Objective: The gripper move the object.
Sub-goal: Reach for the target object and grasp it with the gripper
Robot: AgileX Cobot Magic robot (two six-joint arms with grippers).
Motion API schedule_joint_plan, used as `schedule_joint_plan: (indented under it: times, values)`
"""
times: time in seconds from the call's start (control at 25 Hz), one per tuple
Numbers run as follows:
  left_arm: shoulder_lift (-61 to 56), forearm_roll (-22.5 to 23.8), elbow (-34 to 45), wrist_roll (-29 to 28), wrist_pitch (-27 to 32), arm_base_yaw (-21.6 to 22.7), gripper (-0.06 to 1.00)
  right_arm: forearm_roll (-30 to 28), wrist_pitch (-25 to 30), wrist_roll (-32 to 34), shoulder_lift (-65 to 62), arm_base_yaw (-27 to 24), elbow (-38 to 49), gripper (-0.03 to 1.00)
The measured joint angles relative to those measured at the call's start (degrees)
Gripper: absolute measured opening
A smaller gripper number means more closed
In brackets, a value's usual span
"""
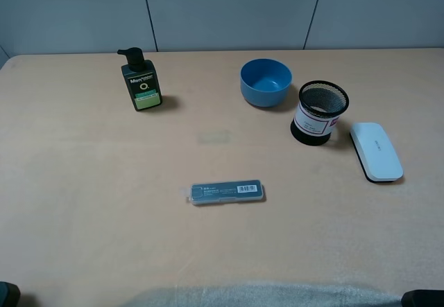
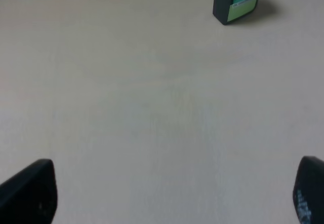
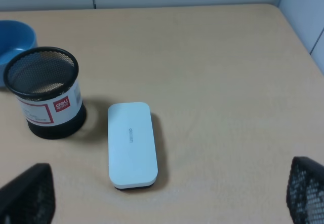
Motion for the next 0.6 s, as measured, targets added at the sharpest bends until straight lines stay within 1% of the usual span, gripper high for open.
schedule_joint_plan:
  times: [0.6]
  values:
    - [0.00,0.00,0.00,0.00,0.00,0.00,0.94,0.00,0.00,0.00,0.00,0.00,0.00,0.69]
